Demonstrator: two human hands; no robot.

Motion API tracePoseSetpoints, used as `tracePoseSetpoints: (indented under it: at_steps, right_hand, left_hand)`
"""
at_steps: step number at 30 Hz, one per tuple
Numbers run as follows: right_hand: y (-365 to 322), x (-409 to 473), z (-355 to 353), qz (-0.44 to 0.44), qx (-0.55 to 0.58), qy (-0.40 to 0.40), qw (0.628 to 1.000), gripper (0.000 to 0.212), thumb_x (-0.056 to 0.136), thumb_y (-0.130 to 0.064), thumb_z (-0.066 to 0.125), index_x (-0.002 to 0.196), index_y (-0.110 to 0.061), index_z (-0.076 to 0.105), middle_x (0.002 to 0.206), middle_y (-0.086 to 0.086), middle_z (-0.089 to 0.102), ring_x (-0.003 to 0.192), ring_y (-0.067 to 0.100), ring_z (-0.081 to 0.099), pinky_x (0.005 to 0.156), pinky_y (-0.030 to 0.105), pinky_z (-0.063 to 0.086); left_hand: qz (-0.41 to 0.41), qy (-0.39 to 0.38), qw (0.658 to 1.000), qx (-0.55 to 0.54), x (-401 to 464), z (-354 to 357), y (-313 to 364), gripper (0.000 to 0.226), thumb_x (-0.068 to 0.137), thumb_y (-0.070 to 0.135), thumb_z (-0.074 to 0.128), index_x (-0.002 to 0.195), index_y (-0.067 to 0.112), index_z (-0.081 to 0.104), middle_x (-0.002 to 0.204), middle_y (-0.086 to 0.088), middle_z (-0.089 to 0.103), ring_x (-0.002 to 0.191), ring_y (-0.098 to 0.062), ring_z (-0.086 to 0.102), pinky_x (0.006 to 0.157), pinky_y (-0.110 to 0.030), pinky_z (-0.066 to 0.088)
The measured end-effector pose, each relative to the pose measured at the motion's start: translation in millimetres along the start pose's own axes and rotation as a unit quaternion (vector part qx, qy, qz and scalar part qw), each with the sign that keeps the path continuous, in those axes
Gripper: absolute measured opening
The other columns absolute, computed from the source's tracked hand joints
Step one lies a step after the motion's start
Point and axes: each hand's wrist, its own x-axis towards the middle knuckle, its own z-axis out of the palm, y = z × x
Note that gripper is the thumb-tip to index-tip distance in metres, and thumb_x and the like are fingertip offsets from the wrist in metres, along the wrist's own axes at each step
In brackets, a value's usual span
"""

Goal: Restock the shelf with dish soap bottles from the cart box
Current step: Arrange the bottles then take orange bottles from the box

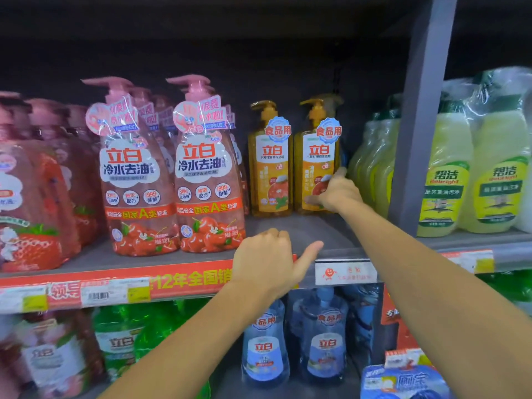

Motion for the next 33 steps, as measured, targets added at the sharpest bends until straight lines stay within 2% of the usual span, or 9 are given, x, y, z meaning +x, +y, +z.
tracePoseSetpoints:
  at_steps: [8,12,14,17,20,23,25,29,33]
  right_hand:
    - [-5.5,-0.3,-5.0,-0.003,-0.109,-0.013,0.994,0.096,0.080,-0.049,0.079,0.150,-0.013,0.023,0.139,0.013,0.054,0.127,0.035,0.054,0.100,0.043,0.045]
    - [-0.4,-22.2,-6.7,-0.029,-0.247,-0.052,0.967,0.054,0.094,-0.036,0.058,0.141,-0.010,0.047,0.136,0.012,0.056,0.123,0.033,0.056,0.092,0.039,0.047]
    - [7.0,-35.6,-2.1,-0.032,-0.253,-0.067,0.965,0.048,0.098,-0.037,0.051,0.138,-0.010,0.050,0.136,0.014,0.056,0.122,0.034,0.055,0.090,0.040,0.046]
    - [19.6,-60.3,-6.0,-0.075,-0.231,-0.049,0.969,0.052,0.104,-0.046,0.034,0.139,-0.009,0.049,0.137,0.020,0.054,0.124,0.039,0.051,0.098,0.045,0.043]
    - [29.3,-93.5,-19.8,-0.120,-0.234,-0.050,0.963,0.046,0.109,-0.034,0.022,0.147,-0.013,0.041,0.138,0.022,0.050,0.128,0.042,0.045,0.104,0.049,0.041]
    - [36.5,-121.0,-27.8,-0.133,-0.267,-0.062,0.952,0.055,0.108,-0.043,0.020,0.145,-0.008,0.042,0.141,0.022,0.049,0.132,0.040,0.043,0.106,0.049,0.038]
    - [47.3,-138.5,-26.9,-0.142,-0.306,-0.063,0.939,0.065,0.106,-0.051,0.019,0.146,-0.006,0.041,0.148,0.022,0.043,0.139,0.037,0.037,0.111,0.048,0.032]
    - [68.0,-187.7,-19.9,-0.165,-0.355,-0.024,0.920,0.070,0.105,-0.051,0.023,0.158,-0.006,0.012,0.165,0.019,0.011,0.152,0.035,0.010,0.121,0.049,0.016]
    - [94.0,-247.9,-4.1,-0.145,-0.361,-0.037,0.920,0.069,0.107,-0.044,0.027,0.157,-0.002,0.008,0.166,0.019,0.009,0.153,0.034,0.009,0.122,0.047,0.015]
  left_hand:
    - [-0.006,-0.020,0.999,0.027,5.3,-2.1,-0.6,0.078,0.087,0.073,0.008,0.084,0.018,0.062,0.085,-0.002,0.066,0.072,-0.024,0.064,0.054,-0.030,0.031]
    - [-0.004,-0.040,0.999,0.023,6.2,-4.2,-3.0,0.067,0.095,0.069,0.023,0.086,0.014,0.061,0.089,-0.005,0.065,0.077,-0.028,0.064,0.057,-0.032,0.031]
    - [0.000,-0.042,0.999,0.023,4.8,-3.9,-5.7,0.065,0.095,0.069,0.023,0.086,0.015,0.058,0.089,-0.006,0.066,0.077,-0.028,0.063,0.058,-0.032,0.032]
    - [0.013,-0.049,0.998,0.022,4.8,-1.9,-7.8,0.068,0.095,0.069,0.020,0.108,0.012,0.056,0.095,-0.008,0.067,0.083,-0.031,0.065,0.058,-0.034,0.036]
    - [0.032,-0.096,0.995,0.000,8.7,-3.8,-10.2,0.071,0.096,0.068,0.020,0.131,0.010,0.041,0.108,-0.013,0.066,0.094,-0.035,0.064,0.062,-0.037,0.039]
    - [0.040,-0.124,0.991,0.000,2.4,-8.2,-10.7,0.063,0.098,0.062,0.027,0.130,0.009,0.039,0.120,-0.015,0.062,0.107,-0.036,0.060,0.076,-0.042,0.044]
    - [0.058,-0.121,0.990,0.041,-14.2,-15.2,-5.9,0.057,0.101,0.051,0.033,0.136,0.006,0.036,0.136,-0.018,0.052,0.124,-0.034,0.050,0.093,-0.045,0.042]
    - [0.148,-0.129,0.974,0.114,-60.9,-26.3,2.7,0.074,0.100,0.036,0.040,0.155,0.002,0.004,0.163,-0.018,0.001,0.151,-0.030,0.003,0.118,-0.053,0.016]
    - [0.191,-0.151,0.967,0.072,-118.2,-30.8,13.0,0.069,0.101,0.026,0.036,0.155,0.003,0.001,0.164,-0.016,0.000,0.152,-0.029,0.001,0.121,-0.048,0.010]
